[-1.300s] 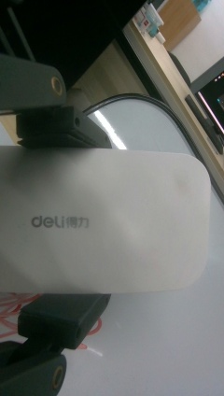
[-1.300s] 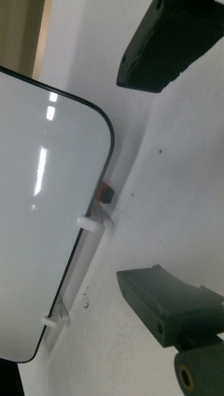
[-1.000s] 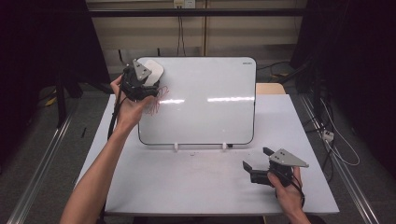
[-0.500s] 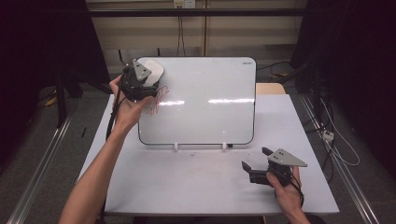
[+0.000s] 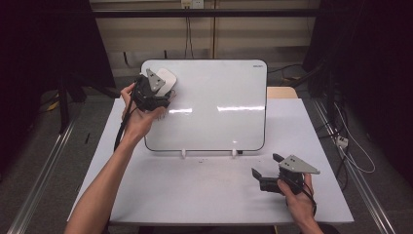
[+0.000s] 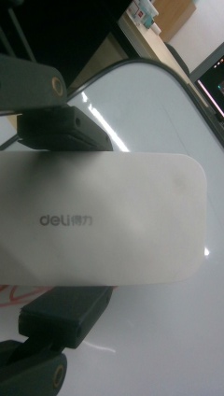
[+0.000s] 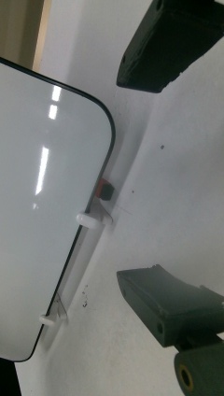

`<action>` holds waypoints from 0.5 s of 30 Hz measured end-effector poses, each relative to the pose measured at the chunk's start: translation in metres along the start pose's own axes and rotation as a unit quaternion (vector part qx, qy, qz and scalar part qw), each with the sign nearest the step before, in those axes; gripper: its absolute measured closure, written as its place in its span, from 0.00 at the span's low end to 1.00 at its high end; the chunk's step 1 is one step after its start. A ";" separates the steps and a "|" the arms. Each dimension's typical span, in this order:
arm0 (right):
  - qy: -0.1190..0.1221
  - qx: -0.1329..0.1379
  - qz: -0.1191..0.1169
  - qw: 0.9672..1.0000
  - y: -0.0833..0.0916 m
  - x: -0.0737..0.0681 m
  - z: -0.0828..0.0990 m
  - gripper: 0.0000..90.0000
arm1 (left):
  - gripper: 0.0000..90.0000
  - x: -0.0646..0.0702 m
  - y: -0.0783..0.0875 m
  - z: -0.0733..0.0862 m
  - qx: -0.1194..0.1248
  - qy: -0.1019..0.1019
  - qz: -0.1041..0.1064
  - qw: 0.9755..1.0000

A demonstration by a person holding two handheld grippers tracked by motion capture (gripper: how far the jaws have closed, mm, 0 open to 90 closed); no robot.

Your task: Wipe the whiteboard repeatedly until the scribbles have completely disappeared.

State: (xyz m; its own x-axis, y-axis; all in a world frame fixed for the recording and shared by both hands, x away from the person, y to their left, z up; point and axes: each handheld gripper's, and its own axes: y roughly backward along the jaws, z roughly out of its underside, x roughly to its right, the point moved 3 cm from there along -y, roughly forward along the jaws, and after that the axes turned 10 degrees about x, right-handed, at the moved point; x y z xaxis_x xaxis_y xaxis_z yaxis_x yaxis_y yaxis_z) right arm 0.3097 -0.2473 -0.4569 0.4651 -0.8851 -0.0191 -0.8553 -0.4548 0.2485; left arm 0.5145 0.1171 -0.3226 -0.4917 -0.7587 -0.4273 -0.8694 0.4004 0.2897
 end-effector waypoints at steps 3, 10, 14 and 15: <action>0.000 -0.001 0.000 1.000 0.000 0.000 0.000 0.08 | 0.35 0.005 0.001 0.001 0.001 0.001 0.004 1.000; 0.000 -0.001 0.000 1.000 -0.001 0.000 0.000 0.08 | 0.35 0.013 0.001 0.002 -0.005 -0.012 0.019 1.000; -0.003 0.000 0.000 1.000 0.000 0.001 0.000 0.08 | 0.35 0.008 0.001 -0.001 -0.002 -0.010 0.021 1.000; -0.002 0.000 0.000 1.000 0.000 0.001 0.000 0.08 | 0.35 0.008 0.001 -0.001 -0.002 -0.010 0.021 1.000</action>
State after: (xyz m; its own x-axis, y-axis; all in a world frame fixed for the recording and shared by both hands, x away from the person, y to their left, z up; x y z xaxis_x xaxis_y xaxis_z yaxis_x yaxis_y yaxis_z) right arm 0.3106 -0.2484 -0.4572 0.4634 -0.8858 -0.0230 -0.8556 -0.4541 0.2485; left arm 0.5097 0.1109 -0.3254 -0.5287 -0.7304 -0.4325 -0.8478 0.4299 0.3105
